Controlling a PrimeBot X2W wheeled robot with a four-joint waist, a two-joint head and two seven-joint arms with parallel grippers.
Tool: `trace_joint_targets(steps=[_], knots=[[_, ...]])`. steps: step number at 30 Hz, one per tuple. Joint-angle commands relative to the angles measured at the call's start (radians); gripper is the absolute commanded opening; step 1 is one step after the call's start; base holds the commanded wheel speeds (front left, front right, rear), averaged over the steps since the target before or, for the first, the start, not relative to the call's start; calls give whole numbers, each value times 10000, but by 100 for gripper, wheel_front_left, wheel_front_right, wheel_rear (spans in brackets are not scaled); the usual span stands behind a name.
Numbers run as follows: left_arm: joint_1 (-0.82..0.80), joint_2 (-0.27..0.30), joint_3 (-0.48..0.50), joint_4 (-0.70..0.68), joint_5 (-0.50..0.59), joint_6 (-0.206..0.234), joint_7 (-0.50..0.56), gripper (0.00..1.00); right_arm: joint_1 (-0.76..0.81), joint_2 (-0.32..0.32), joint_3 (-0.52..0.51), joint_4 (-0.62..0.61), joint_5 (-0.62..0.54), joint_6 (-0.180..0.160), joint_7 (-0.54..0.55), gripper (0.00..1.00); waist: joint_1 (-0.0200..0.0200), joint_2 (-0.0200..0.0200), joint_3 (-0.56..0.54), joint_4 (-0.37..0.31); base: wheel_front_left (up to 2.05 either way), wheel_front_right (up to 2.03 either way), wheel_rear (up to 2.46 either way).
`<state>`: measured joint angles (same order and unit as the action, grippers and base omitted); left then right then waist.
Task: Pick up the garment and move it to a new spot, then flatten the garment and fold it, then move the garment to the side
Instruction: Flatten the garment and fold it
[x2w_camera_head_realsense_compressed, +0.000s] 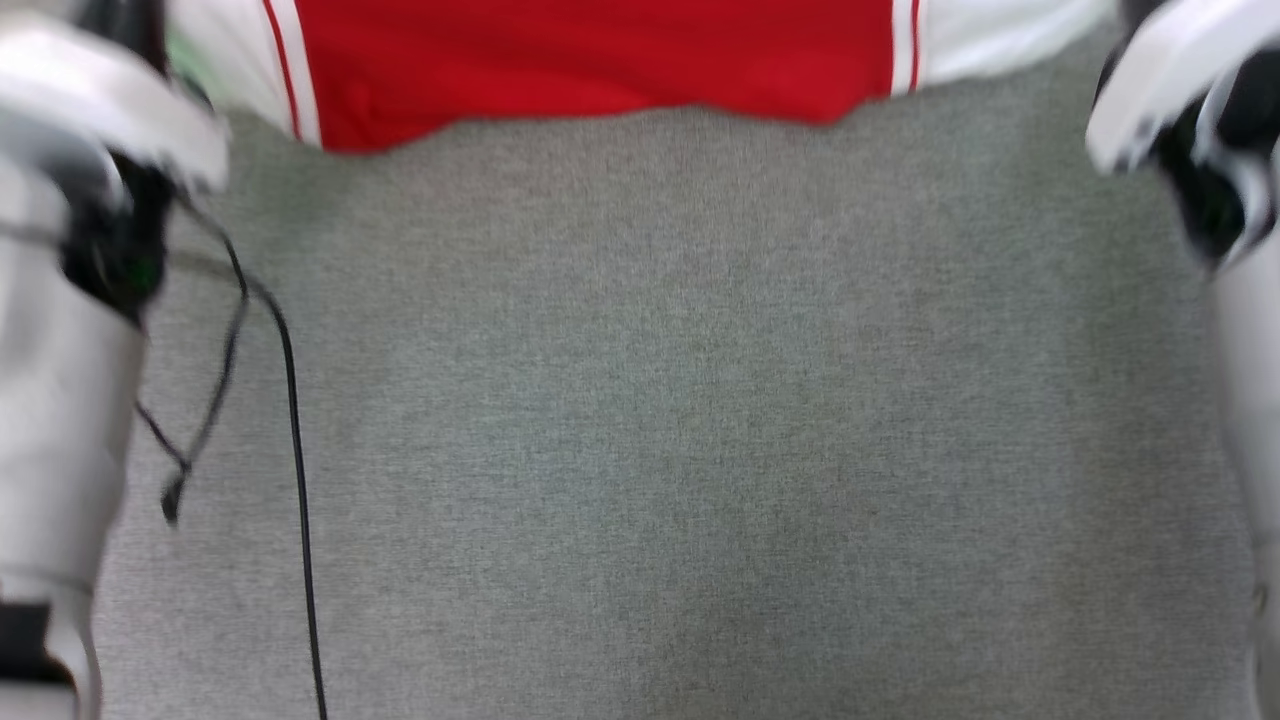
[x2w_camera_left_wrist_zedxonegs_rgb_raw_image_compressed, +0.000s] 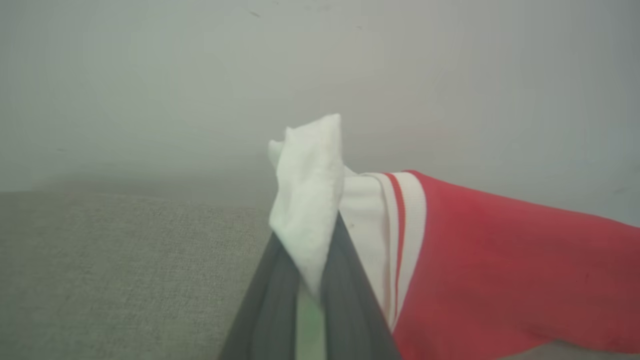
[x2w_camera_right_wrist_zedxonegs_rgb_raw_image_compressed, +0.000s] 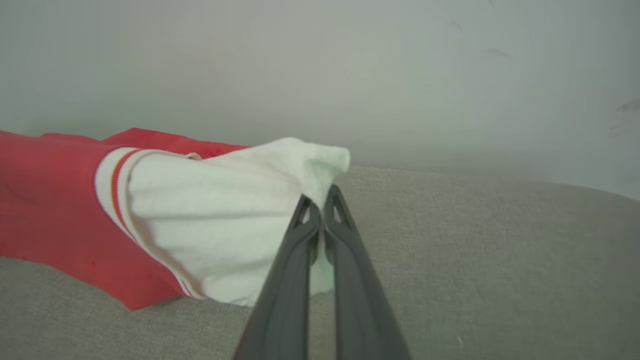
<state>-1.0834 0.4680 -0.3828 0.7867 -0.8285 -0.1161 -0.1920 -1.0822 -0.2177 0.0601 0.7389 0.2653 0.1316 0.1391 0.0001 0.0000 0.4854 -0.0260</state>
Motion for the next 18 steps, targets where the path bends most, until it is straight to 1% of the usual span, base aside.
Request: trace_joint_targets(steps=[1, 5, 9, 13, 18], knots=[[727, -3, 40, -96, -113, -43, -215, 0, 802, -130, 70, -292, 146, -17, 3, 0, -1, 0, -513, 57, 0, 0, 0], [2261, 7, 73, -327, -201, -38, -506, 0, 2553, -239, 125, -1131, 468, -17, 263, 0, -1, 0, -1168, 89, 0, 0, 0], [3798, -90, 144, -814, -164, 95, -674, 0, 4443, -396, -77, -2241, 659, -17, 404, 0, -1, 0, -1859, 184, 0, 0, 0], [5401, -89, 239, -1643, 5, 380, -724, 0, 6377, -317, -513, -3485, 728, -17, 651, 0, -1, 0, -2560, 233, 0, 0, 0], [7384, -42, 353, -2880, 30, 890, -741, 0, 8700, 42, -1221, -5072, 626, -19, 1255, 0, -1, 0, -3272, 301, 0, 0, 0]])
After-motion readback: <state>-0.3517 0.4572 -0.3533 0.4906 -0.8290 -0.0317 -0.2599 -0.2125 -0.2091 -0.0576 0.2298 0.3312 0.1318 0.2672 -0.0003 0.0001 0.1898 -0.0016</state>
